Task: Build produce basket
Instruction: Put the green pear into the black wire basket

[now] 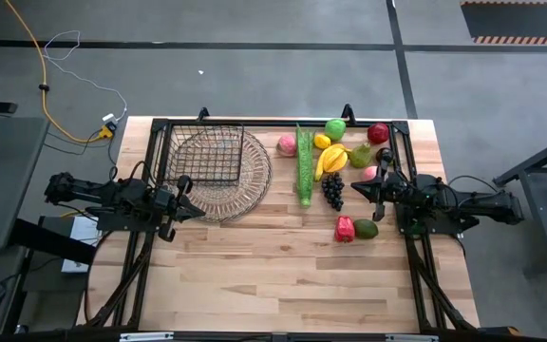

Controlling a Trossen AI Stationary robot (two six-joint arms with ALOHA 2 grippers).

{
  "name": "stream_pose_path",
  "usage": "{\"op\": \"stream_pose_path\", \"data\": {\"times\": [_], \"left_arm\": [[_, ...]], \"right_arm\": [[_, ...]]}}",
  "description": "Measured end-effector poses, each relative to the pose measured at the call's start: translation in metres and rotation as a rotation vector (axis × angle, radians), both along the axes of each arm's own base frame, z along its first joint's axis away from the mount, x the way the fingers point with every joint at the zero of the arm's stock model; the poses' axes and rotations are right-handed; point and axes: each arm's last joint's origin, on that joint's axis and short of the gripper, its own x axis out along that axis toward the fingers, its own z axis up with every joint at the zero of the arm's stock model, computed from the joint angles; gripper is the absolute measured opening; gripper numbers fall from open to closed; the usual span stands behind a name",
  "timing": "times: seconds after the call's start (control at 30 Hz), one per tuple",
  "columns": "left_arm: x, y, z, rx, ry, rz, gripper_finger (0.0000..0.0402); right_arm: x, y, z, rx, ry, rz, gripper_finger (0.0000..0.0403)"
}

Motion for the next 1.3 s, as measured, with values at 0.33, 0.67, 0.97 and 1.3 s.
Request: {"op": "stream_pose_path", "data": {"times": [0.33, 0.67, 0.97, 1.3], "left_arm": [[0.000, 0.000, 0.000, 0.000, 0.000, 0.000, 0.0001], [0.000, 0.000, 0.000, 0.000, 0.000, 0.000, 0.0001], [0.000, 0.000, 0.000, 0.000, 0.000, 0.000, 0.0001], [0.000, 0.000, 0.000, 0.000, 0.000, 0.000, 0.0001]], "right_arm": [[-0.006, -0.002, 0.030, 0.131, -0.355, -0.043, 0.0000], [0.012, -0.011, 0.045, 0.152, -0.144, -0.382, 0.0064], [0.027, -0.031, 0.041, 0.261, 0.193, -0.929, 0.0189], [0.031, -0.067, 0.020, 0.413, 0.285, -1.156, 0.0197]]}}
